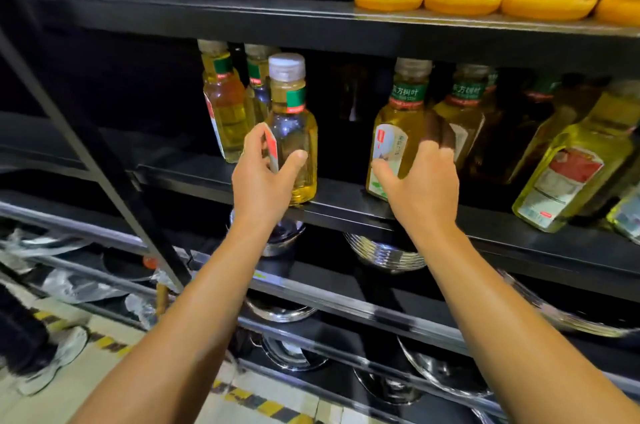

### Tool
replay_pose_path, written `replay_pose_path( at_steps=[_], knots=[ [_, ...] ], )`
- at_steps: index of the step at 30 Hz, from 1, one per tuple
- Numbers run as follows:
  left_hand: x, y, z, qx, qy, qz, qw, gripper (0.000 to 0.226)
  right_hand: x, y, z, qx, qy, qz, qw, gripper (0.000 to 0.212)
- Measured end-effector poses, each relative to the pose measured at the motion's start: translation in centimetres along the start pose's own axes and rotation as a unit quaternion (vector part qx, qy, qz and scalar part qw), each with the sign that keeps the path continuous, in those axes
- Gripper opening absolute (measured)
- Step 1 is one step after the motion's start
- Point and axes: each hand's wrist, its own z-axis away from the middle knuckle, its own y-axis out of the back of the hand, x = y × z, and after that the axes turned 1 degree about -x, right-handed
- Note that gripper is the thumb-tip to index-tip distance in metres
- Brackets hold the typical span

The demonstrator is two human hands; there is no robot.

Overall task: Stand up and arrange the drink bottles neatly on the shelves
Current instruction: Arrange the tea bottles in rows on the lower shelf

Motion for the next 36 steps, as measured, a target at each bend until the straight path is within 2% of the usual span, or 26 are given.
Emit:
replay_pose_path(
  at_steps=[4, 7, 10, 12, 14, 17, 19, 22, 26, 29, 31, 32, 34, 36],
  knots=[
    [-2.4, 3.3, -1.7, 0.055, -0.002, -0.004, 0.998, 0.033, -1.0, -0.8, -0.3, 0.006, -0.032, -0.038, 0.999, 0.043],
    [-4.0, 4.8, -3.8, 0.068, -0.003, -0.009, 0.998, 0.035, -2.3, -1.3, -0.3, -0.02, -0.035, -0.057, 0.998, 0.045],
    [-5.7, 5.5, -6.1, 0.047, -0.006, -0.01, 0.999, 0.046, -3.9, -2.8, -0.2, -0.042, -0.019, -0.087, 0.995, 0.043],
    [-6.6, 5.4, -7.5, -0.001, 0.0, 0.025, 1.0, 0.065, -5.4, -4.2, -0.1, -0.053, -0.01, -0.096, 0.994, 0.042],
    [-7.0, 4.8, -8.4, -0.044, 0.0, 0.054, 0.998, 0.073, -7.0, -5.7, 0.0, -0.061, -0.007, -0.092, 0.994, 0.042],
    [-7.6, 4.1, -9.5, -0.07, -0.008, 0.092, 0.993, 0.087, -8.9, -7.9, -0.3, -0.06, -0.001, -0.081, 0.995, 0.041],
    [-8.2, 3.8, -10.6, -0.084, -0.009, 0.102, 0.991, 0.093, -9.7, -9.4, -0.8, -0.06, 0.002, -0.082, 0.995, 0.049],
    [-9.0, 3.3, -12.2, -0.104, -0.015, 0.113, 0.988, 0.093, -10.6, -11.4, -1.6, -0.078, 0.007, -0.045, 0.996, 0.078],
    [-9.6, 3.0, -13.8, -0.1, -0.006, 0.114, 0.988, 0.095, -12.0, -12.4, -2.6, -0.095, -0.031, -0.065, 0.993, 0.076],
    [-9.0, 3.6, -13.9, -0.089, 0.011, 0.095, 0.991, 0.092, -12.0, -11.5, -2.1, -0.089, 0.004, -0.1, 0.991, 0.089],
    [-7.7, 4.1, -12.2, -0.039, -0.013, 0.071, 0.997, 0.088, -10.7, -10.1, -1.3, -0.048, -0.004, -0.121, 0.992, 0.09],
    [-6.9, 4.2, -10.9, -0.008, -0.04, 0.058, 0.998, 0.081, -9.8, -9.1, -0.9, -0.006, -0.022, -0.129, 0.991, 0.083],
    [-4.7, 3.7, -7.9, 0.027, -0.118, 0.047, 0.991, 0.065, -7.4, -6.7, -0.2, 0.1, -0.068, -0.115, 0.986, 0.054],
    [-2.7, 1.9, -5.6, 0.0, -0.188, 0.046, 0.981, 0.049, -4.8, -4.3, 0.2, 0.204, -0.084, -0.102, 0.97, 0.037]
  ],
)
